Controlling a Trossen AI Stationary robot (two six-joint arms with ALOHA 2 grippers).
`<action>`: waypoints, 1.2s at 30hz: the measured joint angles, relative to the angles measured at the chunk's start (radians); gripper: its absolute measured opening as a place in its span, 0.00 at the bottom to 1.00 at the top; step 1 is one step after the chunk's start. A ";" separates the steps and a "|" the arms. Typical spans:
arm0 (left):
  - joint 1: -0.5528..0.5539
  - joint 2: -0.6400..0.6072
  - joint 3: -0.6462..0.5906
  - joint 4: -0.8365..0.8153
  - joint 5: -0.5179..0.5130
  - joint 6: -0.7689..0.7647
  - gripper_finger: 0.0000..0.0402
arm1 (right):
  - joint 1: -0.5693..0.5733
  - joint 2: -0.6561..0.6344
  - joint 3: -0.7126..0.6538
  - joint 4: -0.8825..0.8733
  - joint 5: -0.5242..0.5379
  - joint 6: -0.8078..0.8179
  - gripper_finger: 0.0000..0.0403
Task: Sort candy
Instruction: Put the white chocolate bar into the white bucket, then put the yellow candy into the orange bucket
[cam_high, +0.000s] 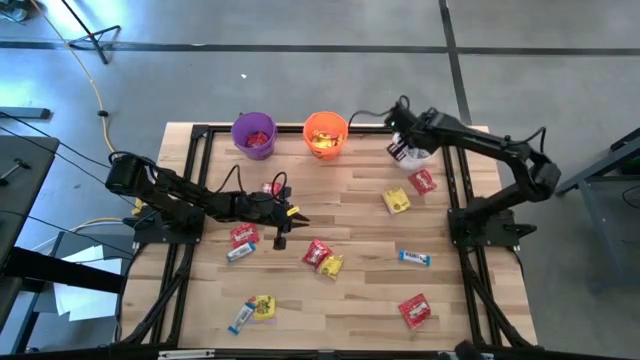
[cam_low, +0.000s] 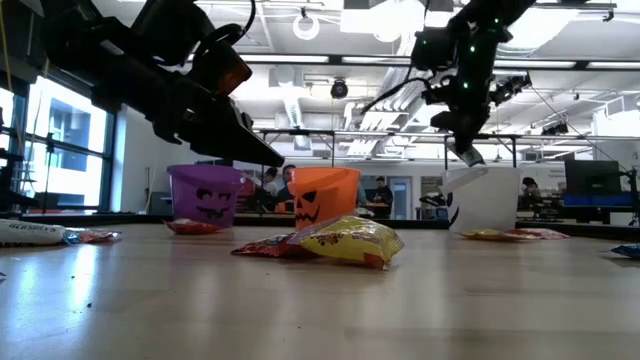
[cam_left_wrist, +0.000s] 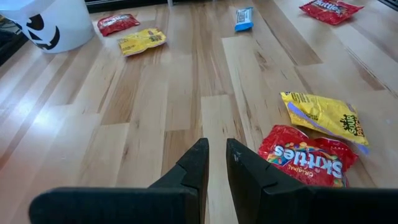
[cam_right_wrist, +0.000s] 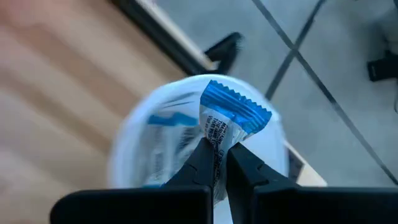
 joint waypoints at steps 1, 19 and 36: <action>0.000 0.000 0.000 0.000 0.000 0.000 0.10 | -0.026 0.002 0.000 0.011 -0.001 -0.014 0.01; 0.000 0.000 0.000 -0.002 0.000 0.001 0.10 | -0.151 0.093 -0.001 0.022 -0.097 -0.048 0.29; -0.036 -0.116 0.026 -0.260 -0.026 0.036 0.10 | 0.153 -0.254 -0.209 0.260 -0.045 0.017 0.08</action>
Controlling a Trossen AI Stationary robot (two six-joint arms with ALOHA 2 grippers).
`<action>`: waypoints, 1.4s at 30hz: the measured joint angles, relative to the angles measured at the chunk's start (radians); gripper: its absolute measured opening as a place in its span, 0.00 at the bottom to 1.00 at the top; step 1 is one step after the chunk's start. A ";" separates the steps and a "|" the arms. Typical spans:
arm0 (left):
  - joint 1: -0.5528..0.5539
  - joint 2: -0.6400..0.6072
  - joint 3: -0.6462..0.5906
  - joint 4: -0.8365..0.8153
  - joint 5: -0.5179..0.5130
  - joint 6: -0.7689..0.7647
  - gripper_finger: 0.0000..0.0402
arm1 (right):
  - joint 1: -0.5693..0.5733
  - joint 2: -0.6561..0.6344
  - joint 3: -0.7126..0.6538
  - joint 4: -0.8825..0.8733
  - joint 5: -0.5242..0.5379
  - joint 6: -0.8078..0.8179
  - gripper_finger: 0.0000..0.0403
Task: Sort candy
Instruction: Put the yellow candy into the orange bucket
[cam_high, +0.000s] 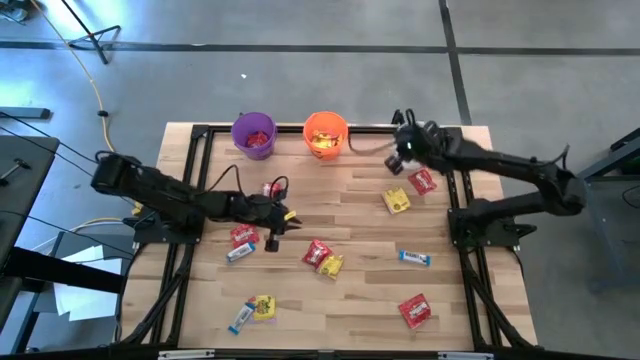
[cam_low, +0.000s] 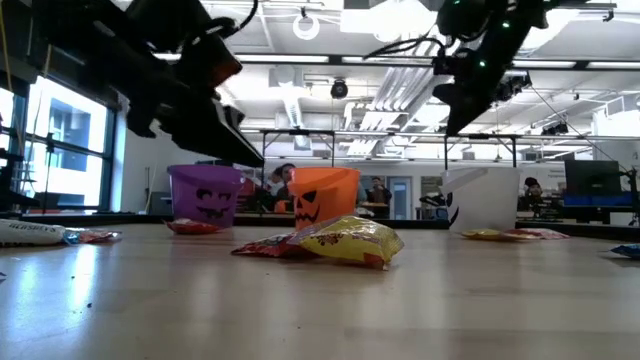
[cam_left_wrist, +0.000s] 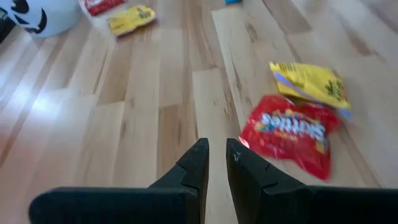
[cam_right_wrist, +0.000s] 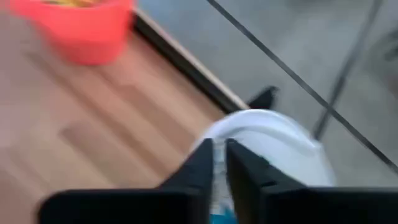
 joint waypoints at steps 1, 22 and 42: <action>-0.014 -0.029 0.006 -0.049 -0.011 0.002 0.10 | 0.030 -0.025 -0.046 0.043 -0.001 0.006 0.04; -0.514 -0.086 0.134 -0.690 -0.022 -0.646 0.17 | 0.582 -0.205 -0.345 0.487 0.193 0.058 0.00; -0.577 0.165 0.133 -0.344 0.032 -0.618 0.52 | 0.636 -0.195 -0.345 0.483 0.230 0.073 0.00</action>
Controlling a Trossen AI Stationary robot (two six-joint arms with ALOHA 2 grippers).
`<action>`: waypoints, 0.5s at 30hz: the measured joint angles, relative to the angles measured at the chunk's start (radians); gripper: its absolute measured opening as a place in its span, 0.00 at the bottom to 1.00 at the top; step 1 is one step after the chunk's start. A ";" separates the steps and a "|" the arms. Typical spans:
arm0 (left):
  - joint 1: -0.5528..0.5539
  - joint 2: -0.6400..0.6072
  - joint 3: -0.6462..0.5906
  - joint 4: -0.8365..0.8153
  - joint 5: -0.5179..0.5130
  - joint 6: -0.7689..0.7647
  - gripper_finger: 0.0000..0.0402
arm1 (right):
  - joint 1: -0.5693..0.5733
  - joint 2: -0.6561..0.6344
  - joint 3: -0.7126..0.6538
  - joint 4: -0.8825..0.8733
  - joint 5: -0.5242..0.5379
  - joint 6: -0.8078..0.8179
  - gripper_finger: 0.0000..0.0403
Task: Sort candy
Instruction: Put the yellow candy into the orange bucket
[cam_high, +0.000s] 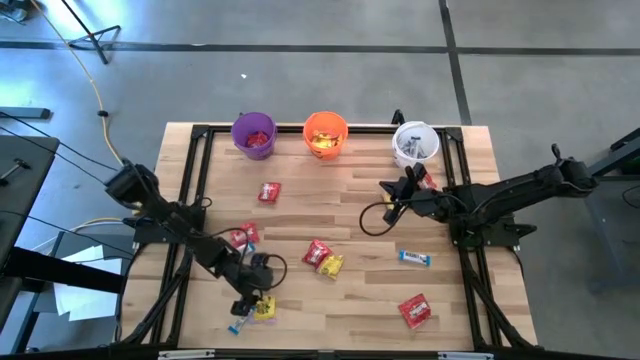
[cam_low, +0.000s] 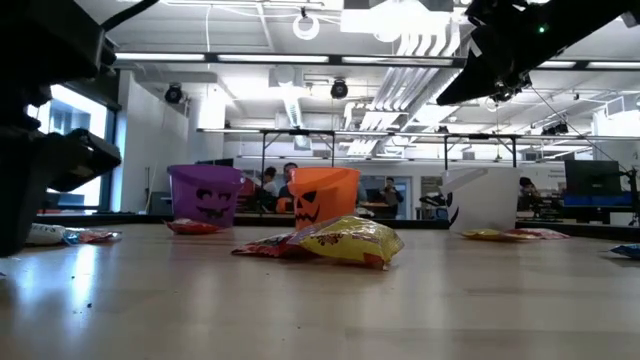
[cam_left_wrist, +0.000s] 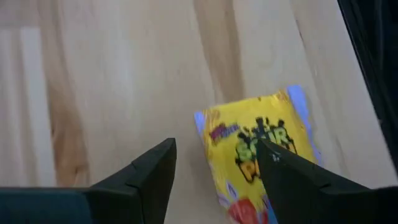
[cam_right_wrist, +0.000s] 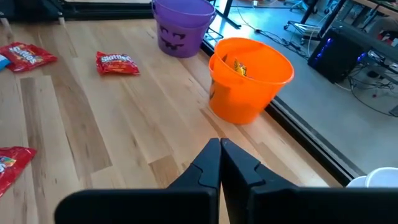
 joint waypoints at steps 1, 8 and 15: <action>0.005 0.016 0.000 0.023 0.000 0.015 0.53 | 0.000 0.000 0.000 0.001 0.000 -0.001 0.00; 0.014 0.101 0.002 0.109 0.002 0.036 0.46 | 0.000 0.006 0.000 0.001 0.000 -0.005 0.00; 0.014 0.100 0.002 0.108 -0.008 0.076 0.20 | 0.000 0.006 0.000 0.002 0.000 -0.023 0.00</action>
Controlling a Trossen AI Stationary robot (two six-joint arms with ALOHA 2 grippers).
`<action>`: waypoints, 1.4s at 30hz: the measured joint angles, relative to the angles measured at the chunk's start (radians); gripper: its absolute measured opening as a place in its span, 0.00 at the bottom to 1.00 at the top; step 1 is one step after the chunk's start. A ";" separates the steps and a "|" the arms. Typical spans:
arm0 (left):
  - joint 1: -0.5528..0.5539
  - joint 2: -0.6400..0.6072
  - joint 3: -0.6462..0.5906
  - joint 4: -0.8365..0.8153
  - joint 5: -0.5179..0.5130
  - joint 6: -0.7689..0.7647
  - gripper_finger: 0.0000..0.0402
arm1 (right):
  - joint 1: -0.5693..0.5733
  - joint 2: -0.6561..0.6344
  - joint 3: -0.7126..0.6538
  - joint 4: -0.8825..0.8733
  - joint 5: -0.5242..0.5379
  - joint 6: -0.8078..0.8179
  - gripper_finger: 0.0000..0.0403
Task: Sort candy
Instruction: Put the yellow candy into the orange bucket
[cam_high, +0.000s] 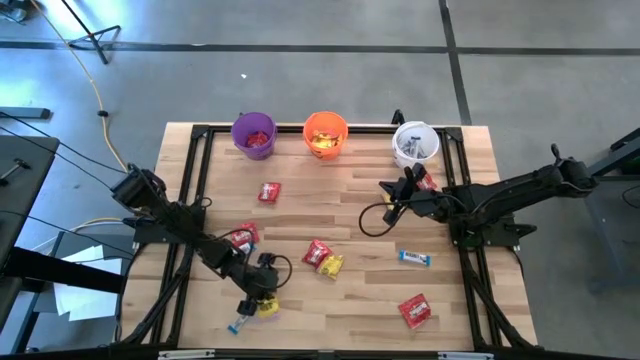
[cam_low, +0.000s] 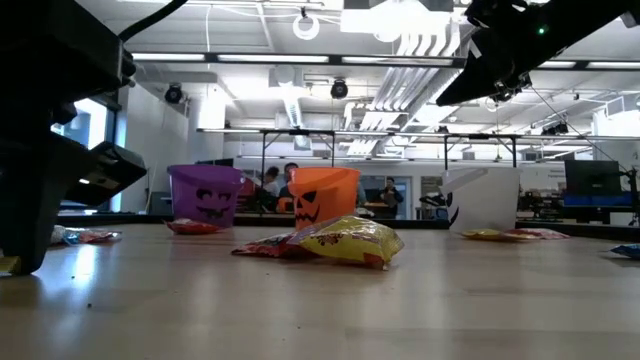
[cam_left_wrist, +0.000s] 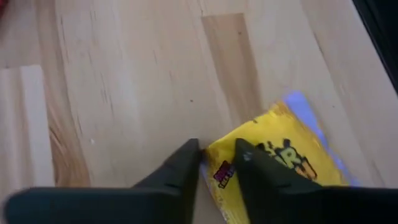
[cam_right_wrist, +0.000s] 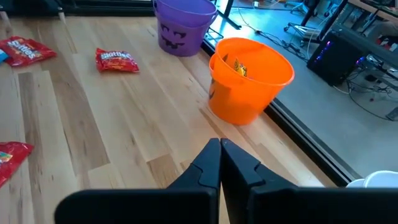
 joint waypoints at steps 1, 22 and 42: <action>0.000 0.000 0.000 -0.002 0.002 0.008 0.16 | 0.000 0.000 0.000 0.000 0.000 0.000 0.00; 0.357 -0.326 -0.005 -0.152 -0.185 0.261 0.00 | 0.000 0.000 0.000 -0.001 0.000 -0.008 0.00; 1.103 -0.289 0.171 0.249 0.093 0.638 0.00 | 0.000 0.000 0.000 0.000 -0.001 -0.025 0.00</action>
